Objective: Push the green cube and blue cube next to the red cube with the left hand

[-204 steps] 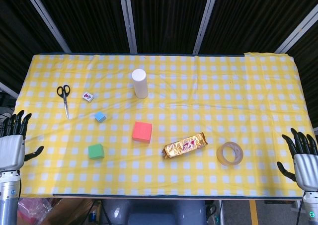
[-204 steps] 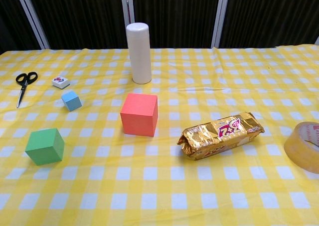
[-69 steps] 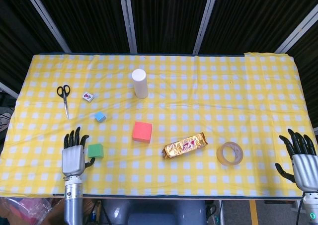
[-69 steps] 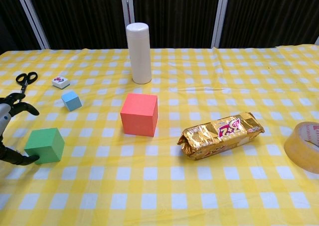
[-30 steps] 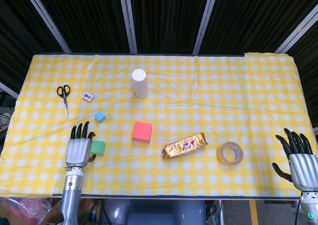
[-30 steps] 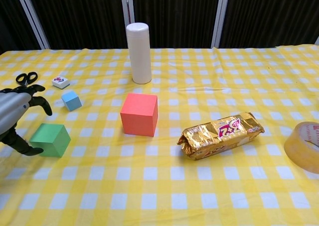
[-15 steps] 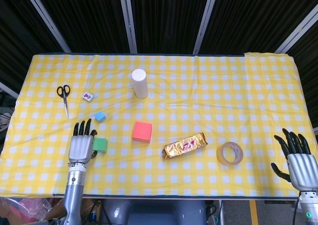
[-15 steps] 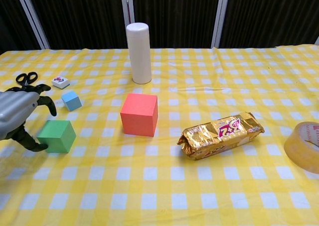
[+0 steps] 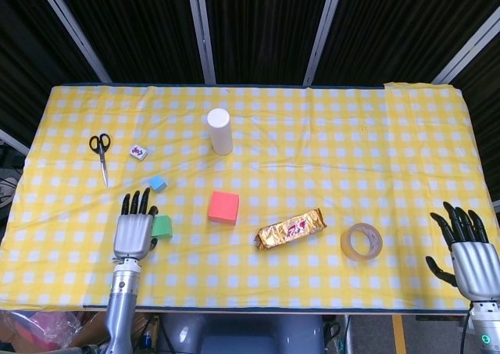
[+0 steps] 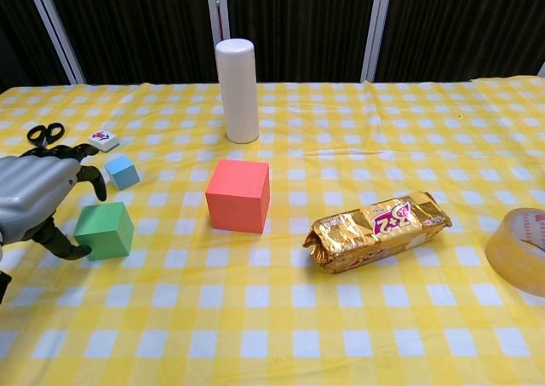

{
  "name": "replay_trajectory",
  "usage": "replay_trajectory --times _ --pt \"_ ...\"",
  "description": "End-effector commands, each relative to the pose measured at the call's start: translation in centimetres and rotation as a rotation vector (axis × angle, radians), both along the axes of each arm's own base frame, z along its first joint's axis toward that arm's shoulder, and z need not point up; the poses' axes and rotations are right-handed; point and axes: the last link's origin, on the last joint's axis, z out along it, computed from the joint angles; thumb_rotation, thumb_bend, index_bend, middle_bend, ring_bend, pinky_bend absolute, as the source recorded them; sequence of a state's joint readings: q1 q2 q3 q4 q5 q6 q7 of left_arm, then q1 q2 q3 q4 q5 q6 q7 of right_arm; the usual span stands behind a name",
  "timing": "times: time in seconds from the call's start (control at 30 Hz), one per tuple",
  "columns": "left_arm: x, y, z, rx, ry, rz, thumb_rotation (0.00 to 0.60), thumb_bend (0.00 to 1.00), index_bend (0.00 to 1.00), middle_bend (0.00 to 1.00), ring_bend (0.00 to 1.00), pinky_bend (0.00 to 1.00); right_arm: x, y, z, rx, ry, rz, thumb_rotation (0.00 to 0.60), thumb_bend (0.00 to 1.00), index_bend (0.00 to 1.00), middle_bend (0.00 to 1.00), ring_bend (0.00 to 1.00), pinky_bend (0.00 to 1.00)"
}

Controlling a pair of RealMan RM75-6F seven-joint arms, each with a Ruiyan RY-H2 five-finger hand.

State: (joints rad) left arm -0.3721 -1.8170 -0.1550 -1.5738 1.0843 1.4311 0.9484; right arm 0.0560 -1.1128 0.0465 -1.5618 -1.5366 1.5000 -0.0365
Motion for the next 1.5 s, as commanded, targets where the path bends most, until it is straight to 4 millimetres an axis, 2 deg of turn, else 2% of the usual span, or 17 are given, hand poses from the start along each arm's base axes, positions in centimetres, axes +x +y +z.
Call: replay_trajectory --times 0.03,0.23,0.73,1.5 --pt "-0.3 -0.1 0.0 0.003 0.006 0.009 0.6 0.22 0.34 0.0 0.0 0.0 0.0 -0.1 0.0 0.002 -0.001 0.0 0.6 0.32 0.16 0.0 0.0 0.0" --pt "-0.6 0.0 -0.1 0.018 0.008 0.016 0.6 0.24 0.35 0.0 0.0 0.0 0.0 -0.1 -0.2 0.007 -0.002 -0.001 0.6 0.32 0.16 0.0 0.0 0.0" --pt "0.1 0.0 -0.9 0.019 0.009 0.001 0.6 0.24 0.35 0.0 0.0 0.0 0.0 -0.2 0.0 0.005 -0.005 0.003 0.6 0.32 0.16 0.0 0.0 0.0" --pt "-0.3 0.1 -1.2 0.061 0.044 0.015 0.6 0.24 0.31 0.0 0.0 0.0 0.3 -0.6 -0.4 0.023 -0.006 0.006 0.6 0.32 0.16 0.0 0.0 0.0"
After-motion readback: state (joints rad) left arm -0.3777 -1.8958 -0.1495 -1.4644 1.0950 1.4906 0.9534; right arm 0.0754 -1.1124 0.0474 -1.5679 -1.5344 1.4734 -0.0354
